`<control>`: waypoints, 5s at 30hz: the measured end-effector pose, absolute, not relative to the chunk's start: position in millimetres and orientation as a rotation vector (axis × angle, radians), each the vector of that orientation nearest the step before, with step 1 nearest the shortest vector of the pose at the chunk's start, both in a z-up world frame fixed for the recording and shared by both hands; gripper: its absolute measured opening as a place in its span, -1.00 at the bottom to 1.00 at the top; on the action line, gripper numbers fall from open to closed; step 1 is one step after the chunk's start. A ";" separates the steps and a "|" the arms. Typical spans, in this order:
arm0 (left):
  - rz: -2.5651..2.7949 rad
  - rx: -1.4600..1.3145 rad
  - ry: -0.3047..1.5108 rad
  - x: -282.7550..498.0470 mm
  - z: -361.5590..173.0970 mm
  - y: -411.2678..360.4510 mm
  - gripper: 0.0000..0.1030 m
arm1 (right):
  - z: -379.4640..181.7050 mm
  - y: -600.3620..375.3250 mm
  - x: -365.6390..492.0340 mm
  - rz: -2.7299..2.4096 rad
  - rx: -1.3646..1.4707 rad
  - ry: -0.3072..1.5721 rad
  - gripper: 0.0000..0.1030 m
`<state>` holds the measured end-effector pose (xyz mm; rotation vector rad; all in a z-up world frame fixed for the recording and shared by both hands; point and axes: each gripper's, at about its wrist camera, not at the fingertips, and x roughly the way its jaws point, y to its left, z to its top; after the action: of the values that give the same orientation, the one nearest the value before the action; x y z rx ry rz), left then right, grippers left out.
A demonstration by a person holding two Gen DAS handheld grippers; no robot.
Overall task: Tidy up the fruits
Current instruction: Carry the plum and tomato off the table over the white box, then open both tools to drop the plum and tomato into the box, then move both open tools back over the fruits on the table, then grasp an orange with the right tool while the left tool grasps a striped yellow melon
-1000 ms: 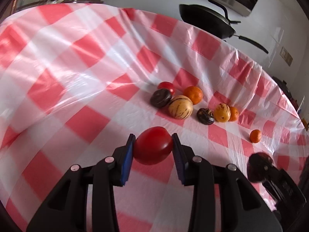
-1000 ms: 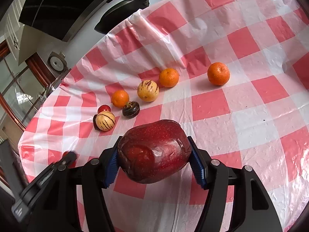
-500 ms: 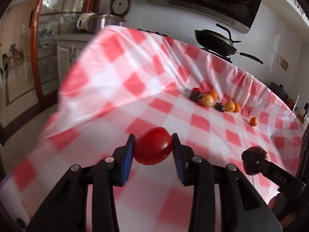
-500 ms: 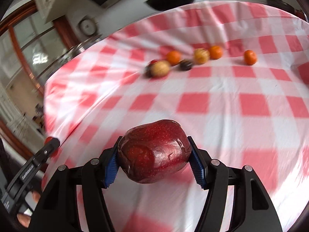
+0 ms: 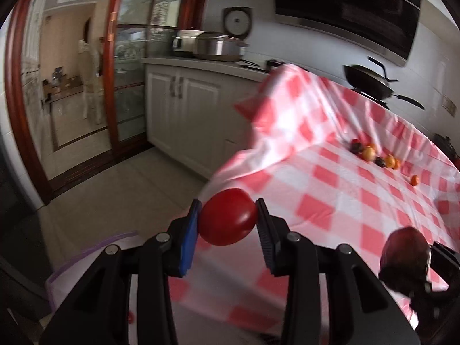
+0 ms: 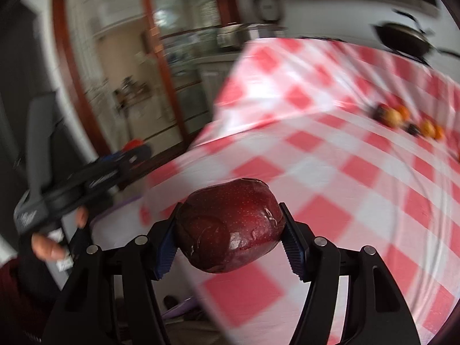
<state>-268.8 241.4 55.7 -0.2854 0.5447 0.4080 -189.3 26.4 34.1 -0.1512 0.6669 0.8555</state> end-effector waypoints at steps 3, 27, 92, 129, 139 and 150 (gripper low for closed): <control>0.453 -0.299 0.546 -292.3 46.2 262.8 -0.25 | 29.1 49.7 -214.7 0.936 -0.225 0.661 0.21; 0.671 -0.481 0.980 -340.8 -122.1 340.0 -0.25 | -119.9 182.8 -302.7 1.139 -0.842 0.979 0.21; 0.090 -0.201 0.667 87.5 46.6 -7.2 0.97 | 40.4 -278.7 -4.4 0.144 0.251 0.579 0.71; 0.082 -0.596 0.717 138.2 17.1 38.0 0.96 | 6.4 -272.0 186.6 0.048 0.343 0.723 -0.24; 0.071 -0.475 0.798 152.1 14.7 26.4 0.65 | -2.1 -275.4 179.8 0.161 0.468 0.695 -0.24; 0.220 -0.331 0.850 213.0 15.0 4.9 0.38 | -0.7 -274.9 180.5 0.173 0.471 0.699 -0.24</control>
<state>213.0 4.9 15.0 -0.3315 0.8501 0.2202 180.5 -274.9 -0.7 0.4708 0.6990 0.1731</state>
